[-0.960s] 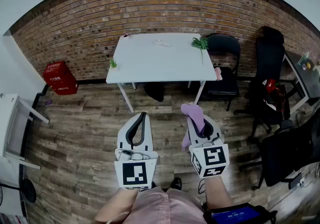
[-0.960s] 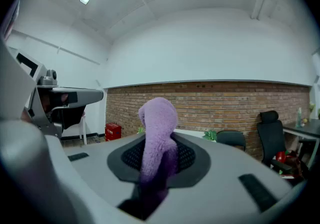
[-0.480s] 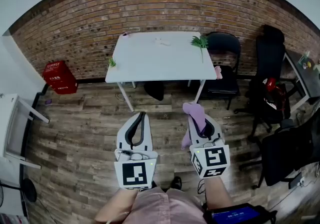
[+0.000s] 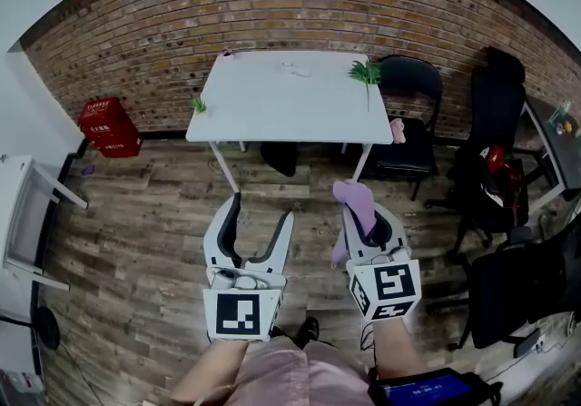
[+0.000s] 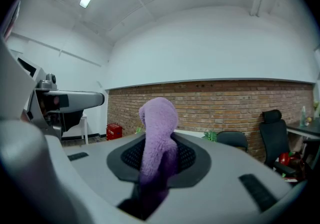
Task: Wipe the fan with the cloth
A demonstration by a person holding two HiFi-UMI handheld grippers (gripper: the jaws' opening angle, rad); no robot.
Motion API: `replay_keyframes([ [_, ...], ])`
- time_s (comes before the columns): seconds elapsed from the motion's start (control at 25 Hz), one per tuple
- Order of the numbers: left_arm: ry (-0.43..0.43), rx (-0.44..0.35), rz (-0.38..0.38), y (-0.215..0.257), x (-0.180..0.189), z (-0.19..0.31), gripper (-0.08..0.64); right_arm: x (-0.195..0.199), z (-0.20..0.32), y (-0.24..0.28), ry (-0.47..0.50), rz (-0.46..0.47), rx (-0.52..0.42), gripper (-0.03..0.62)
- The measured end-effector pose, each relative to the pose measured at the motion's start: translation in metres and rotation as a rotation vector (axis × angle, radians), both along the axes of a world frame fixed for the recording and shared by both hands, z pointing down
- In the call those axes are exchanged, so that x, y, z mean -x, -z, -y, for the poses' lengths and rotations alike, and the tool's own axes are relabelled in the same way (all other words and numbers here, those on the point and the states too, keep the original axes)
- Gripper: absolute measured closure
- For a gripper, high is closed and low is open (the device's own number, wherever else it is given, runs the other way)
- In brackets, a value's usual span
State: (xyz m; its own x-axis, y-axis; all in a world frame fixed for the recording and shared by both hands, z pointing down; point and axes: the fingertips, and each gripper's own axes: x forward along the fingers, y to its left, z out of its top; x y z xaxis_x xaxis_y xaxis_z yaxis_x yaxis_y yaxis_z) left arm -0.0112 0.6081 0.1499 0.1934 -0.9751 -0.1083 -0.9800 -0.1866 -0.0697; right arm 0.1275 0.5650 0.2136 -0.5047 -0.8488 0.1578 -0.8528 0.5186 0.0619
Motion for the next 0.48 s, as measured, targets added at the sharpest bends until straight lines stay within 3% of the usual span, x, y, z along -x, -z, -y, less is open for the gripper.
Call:
replay_keyframes([
  [0.48,0.065,0.057,-0.01,-0.035,0.007,0.057,0.258,0.007,0.058,-0.038,0.063,-0.024,0.06,0.5],
])
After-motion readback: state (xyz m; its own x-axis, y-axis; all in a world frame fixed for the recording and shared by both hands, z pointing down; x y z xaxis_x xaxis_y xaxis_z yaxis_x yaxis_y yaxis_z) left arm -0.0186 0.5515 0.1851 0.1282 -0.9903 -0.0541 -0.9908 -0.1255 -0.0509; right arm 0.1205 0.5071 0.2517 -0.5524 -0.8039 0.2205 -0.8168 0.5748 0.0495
